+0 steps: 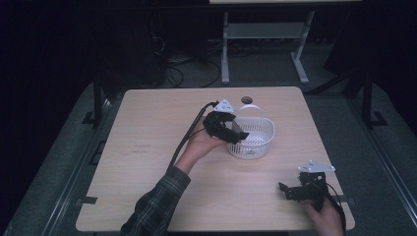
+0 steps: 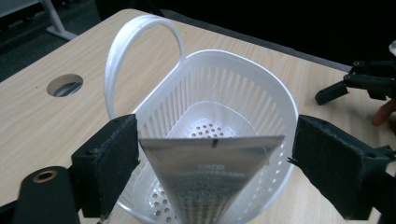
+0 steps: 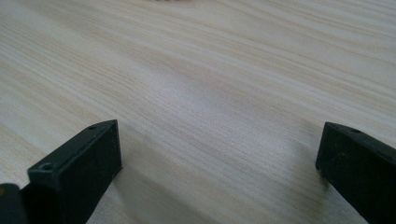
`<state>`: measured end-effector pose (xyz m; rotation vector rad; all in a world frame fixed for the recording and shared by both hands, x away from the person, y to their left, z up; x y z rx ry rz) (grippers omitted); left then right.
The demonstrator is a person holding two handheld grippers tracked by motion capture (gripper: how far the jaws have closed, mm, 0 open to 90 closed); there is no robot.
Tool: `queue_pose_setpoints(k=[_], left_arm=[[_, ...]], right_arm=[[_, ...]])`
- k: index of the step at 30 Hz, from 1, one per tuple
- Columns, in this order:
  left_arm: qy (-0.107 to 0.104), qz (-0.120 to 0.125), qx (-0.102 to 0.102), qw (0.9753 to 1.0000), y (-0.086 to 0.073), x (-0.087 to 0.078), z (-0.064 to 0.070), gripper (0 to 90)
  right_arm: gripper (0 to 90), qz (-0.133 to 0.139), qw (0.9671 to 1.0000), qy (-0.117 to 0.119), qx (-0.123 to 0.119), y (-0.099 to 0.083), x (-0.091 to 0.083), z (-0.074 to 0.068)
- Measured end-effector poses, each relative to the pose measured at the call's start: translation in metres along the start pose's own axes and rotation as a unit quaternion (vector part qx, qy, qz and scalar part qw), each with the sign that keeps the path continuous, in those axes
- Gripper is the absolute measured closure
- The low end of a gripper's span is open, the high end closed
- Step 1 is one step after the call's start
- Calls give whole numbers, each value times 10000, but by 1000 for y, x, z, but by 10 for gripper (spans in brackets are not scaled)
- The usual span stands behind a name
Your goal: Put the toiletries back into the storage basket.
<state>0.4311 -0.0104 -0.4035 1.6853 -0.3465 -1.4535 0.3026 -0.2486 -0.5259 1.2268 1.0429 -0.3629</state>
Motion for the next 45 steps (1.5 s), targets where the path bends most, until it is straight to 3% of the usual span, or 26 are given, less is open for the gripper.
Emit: queue_pose_setpoints(k=[17,36,45], left_arm=[[227,165,106,9996,-16,-39,3,137],[488,369,35,9981,-61,-100,9,140],[613,338,-20,9975,-90,-115,13,140]], right_arm=[[0,-3,10000,2,6,0,0,0],[0,2,10000,-2,2,0,0,0],[0,3,10000,8,-4,0,0,0]])
Point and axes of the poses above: each handheld gripper's, and its own axes: x roughly forward along the jaws, y roughly out of its top, z roughly to its right, the point moved 6 cm from there along x, roughly forward along the jaws, and after that the axes turned 8 degrees about -z, right-handed, at the moved point
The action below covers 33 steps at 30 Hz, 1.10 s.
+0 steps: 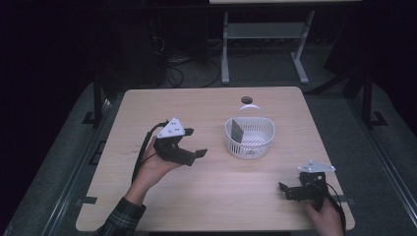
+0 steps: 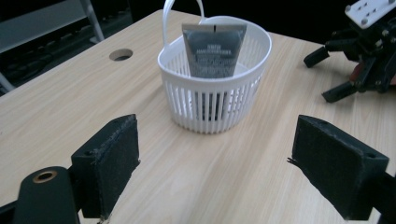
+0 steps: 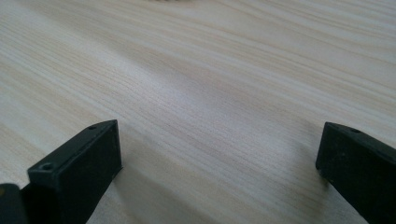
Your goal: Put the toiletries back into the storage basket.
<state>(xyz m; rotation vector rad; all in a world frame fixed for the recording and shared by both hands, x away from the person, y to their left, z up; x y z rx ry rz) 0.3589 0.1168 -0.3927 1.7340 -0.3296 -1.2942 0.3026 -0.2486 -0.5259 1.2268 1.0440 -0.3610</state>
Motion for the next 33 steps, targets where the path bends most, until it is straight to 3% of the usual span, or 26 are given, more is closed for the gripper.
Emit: queue_pose_setpoints(k=[25,33], left_arm=[[439,-139,-210,9987,-88,-36,7,142],[609,-364,-455,9964,-125,-40,0,142]], right_arm=[[0,-3,10000,-6,4,0,0,0],[0,-2,10000,-8,5,0,0,0]])
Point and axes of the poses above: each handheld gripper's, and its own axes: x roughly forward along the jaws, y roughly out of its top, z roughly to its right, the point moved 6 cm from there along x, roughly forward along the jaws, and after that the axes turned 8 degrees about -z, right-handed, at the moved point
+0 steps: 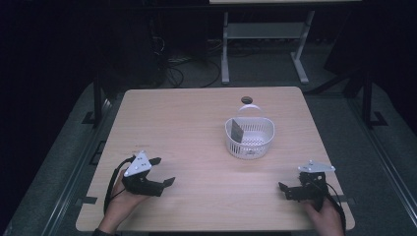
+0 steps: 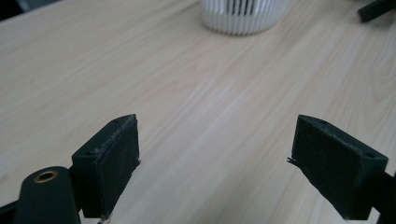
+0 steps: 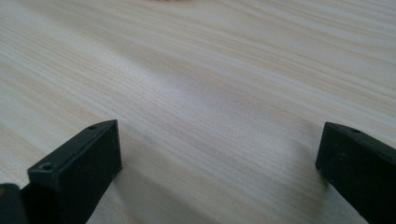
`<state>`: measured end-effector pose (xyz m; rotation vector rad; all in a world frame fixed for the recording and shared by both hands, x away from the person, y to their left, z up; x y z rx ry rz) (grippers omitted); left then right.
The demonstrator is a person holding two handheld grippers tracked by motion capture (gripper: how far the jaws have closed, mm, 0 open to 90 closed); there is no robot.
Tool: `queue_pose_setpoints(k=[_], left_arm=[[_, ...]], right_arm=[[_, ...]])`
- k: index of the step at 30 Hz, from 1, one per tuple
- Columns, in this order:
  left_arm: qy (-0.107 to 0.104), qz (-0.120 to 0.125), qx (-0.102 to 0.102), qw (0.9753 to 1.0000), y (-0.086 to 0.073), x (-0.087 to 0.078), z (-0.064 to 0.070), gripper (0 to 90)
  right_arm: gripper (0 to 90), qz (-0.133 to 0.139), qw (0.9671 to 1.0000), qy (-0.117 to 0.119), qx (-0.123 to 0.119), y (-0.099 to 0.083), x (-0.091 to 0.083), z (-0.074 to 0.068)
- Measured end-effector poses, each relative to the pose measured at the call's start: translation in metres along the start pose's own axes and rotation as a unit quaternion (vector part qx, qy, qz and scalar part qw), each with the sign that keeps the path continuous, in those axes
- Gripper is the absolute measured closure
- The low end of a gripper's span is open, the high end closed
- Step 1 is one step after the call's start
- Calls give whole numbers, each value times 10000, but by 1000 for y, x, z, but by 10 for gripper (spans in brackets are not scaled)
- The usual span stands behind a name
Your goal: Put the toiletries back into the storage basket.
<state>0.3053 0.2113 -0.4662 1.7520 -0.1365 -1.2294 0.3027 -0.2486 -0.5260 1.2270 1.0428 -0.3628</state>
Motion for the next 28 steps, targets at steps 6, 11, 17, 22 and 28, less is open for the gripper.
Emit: queue_pose_setpoints(k=[6,11,17,22,28], left_arm=[[149,-264,-232,9993,-28,-2,-6,141],[466,-466,-323,9973,-47,-6,-15,133],[590,-667,-457,9950,-60,-3,-21,132],[617,-803,-464,9938,-65,2,-23,130],[479,-848,-648,9931,-66,2,-25,129]], right_arm=[[0,0,10000,0,0,0,0,0],[0,0,10000,0,2,0,0,0],[0,0,10000,0,0,0,0,0],[0,-1,10000,0,0,0,0,0],[0,0,10000,-1,0,0,0,0]])
Point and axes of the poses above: each handheld gripper's, and its own axes: x roughly forward along the jaws, y roughly out of its top, z roughly to its right, the point moved 6 cm from there along x, roughly forward along the jaws, and after that the axes turned 8 degrees about -z, right-handed, at the moved point
